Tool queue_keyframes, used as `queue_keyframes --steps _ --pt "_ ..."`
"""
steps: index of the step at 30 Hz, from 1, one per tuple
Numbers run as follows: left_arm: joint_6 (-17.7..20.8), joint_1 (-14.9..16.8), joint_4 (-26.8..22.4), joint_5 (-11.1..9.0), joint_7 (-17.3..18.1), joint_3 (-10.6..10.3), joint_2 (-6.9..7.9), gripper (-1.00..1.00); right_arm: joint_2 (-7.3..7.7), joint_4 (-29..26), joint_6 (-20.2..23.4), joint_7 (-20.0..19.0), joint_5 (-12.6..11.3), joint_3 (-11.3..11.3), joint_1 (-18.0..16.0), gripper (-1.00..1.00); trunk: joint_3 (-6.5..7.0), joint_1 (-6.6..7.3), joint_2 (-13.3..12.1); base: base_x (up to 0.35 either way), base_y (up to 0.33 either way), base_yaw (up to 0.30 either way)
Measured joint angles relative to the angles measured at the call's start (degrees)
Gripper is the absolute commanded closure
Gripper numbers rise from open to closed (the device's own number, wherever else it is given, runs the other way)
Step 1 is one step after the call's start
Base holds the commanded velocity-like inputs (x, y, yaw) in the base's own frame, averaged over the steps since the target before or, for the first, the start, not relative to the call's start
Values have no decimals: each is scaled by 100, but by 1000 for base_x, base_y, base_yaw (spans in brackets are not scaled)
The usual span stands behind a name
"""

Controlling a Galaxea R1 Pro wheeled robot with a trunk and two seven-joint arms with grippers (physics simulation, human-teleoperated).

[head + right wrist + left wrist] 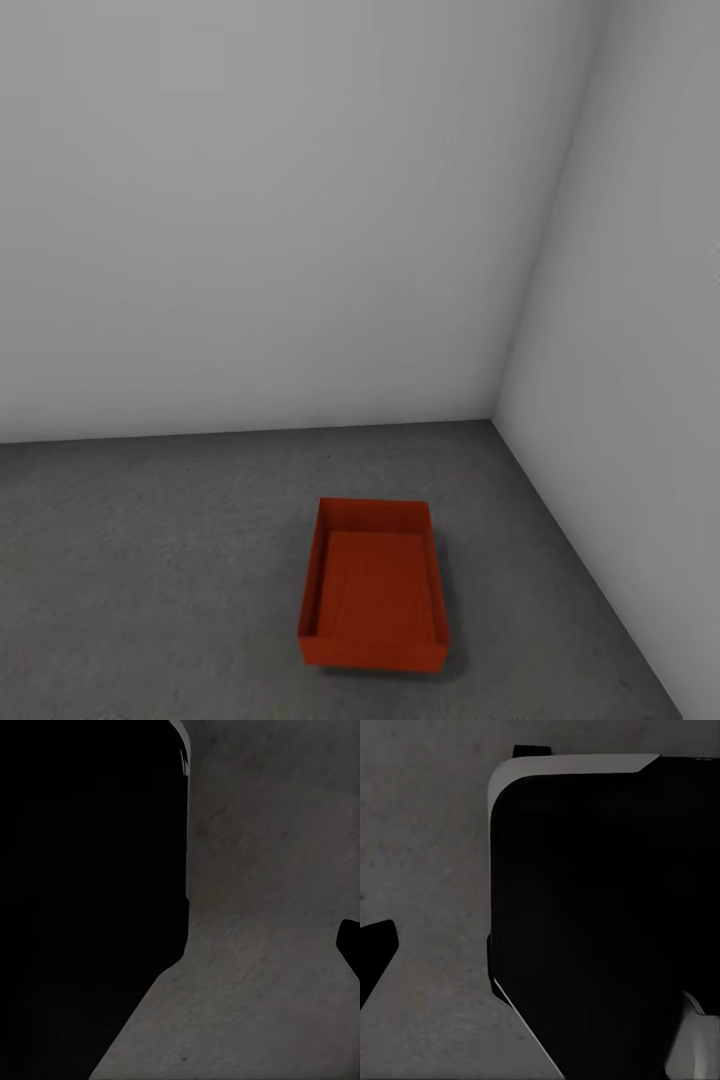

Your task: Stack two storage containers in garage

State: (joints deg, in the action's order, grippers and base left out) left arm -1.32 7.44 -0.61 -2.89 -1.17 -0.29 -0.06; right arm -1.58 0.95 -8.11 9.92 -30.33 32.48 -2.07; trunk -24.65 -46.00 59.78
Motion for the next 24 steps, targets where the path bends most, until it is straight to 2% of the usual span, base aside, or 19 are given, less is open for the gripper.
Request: queue_keyframes --steps 11,24 --pt "-1 2 26 9 2 1 20 -100 -7 -5 0 0 5 10 0 -100 0 -1 0 -239 139 0" --pt "-3 2 -22 39 3 -31 33 -100 -19 -8 -1 0 8 11 0 -100 0 1 1 -18 9 0"
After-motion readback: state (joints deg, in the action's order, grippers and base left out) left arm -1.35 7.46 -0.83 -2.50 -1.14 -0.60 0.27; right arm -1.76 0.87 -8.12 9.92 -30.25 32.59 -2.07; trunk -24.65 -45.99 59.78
